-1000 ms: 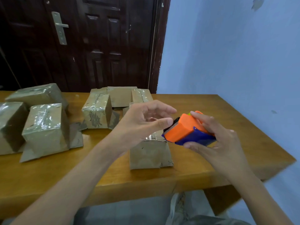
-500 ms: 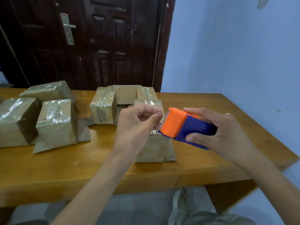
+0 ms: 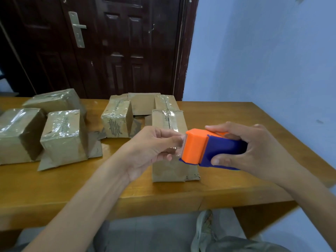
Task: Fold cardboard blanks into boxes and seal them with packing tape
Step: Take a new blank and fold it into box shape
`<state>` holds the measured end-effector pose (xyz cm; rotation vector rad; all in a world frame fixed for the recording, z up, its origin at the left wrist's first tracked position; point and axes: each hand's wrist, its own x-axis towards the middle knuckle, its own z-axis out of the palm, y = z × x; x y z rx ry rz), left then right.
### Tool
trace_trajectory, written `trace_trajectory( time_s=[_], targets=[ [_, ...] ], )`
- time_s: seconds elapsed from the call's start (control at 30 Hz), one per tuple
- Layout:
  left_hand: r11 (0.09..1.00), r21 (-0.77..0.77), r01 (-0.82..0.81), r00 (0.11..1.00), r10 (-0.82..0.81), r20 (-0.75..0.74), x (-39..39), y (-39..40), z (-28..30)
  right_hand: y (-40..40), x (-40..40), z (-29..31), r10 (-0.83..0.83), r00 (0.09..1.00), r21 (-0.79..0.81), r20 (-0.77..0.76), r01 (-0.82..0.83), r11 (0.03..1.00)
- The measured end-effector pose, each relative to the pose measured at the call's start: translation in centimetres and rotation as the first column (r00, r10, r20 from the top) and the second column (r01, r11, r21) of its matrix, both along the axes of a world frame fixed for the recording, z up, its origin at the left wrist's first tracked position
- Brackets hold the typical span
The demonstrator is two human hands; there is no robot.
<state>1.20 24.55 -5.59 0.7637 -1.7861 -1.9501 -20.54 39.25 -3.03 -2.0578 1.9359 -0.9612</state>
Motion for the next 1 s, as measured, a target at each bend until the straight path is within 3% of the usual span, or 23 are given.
trace_trajectory(
  time_s=[0.27, 0.37, 0.5, 0.63, 1.0],
  targets=[
    [0.984, -0.135, -0.112, 0.992, 0.119, 0.04, -0.6, -0.2, 0.3, -0.5, 0.0, -0.2, -0.008, 1.0, 0.022, -0.013, 0.009, 1.0],
    [0.963, -0.225, -0.147, 0.987, 0.158, 0.034, -0.1, -0.1, 0.5, -1.1, 0.1, 0.0, 0.003, 0.998, 0.081, 0.062, -0.008, 0.997],
    [0.933, -0.161, -0.322, 0.946, 0.321, -0.032, 4.3, -2.2, 0.5, -0.9, -2.2, 1.8, -0.001, 0.988, 0.24, 0.153, -0.036, 0.97],
    [0.948, -0.038, -0.315, 0.949, 0.316, -0.004, 5.3, -2.7, -0.3, -1.9, -4.9, 3.7, -0.038, 0.989, 0.351, 0.145, -0.016, 0.936],
    [0.933, -0.107, -0.344, 0.937, 0.349, 0.031, 5.2, -1.5, -3.0, -3.3, -6.7, 1.7, -0.011, 0.98, 0.413, 0.198, -0.073, 0.908]
  ],
)
